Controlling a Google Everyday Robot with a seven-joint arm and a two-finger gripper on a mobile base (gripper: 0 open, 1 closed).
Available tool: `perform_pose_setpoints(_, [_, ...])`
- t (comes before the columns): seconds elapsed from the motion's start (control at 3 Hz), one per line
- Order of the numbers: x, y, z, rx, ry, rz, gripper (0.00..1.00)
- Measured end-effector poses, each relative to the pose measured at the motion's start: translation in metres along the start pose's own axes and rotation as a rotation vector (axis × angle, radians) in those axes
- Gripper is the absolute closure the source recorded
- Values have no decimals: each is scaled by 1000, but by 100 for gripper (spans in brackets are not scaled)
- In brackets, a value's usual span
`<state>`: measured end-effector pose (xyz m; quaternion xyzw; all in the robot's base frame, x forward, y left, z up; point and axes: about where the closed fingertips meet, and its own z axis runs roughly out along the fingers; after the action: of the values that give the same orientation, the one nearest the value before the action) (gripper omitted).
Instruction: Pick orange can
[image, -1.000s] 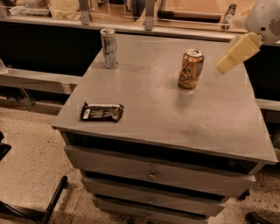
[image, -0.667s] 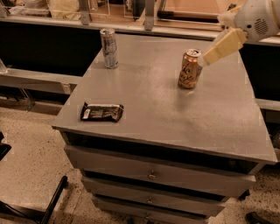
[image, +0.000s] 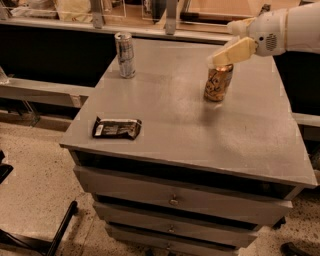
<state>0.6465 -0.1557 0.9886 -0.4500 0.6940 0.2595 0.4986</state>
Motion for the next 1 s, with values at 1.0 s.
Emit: perform_pose_setpoints(1.0, [21, 2, 7, 3, -97, 52, 0])
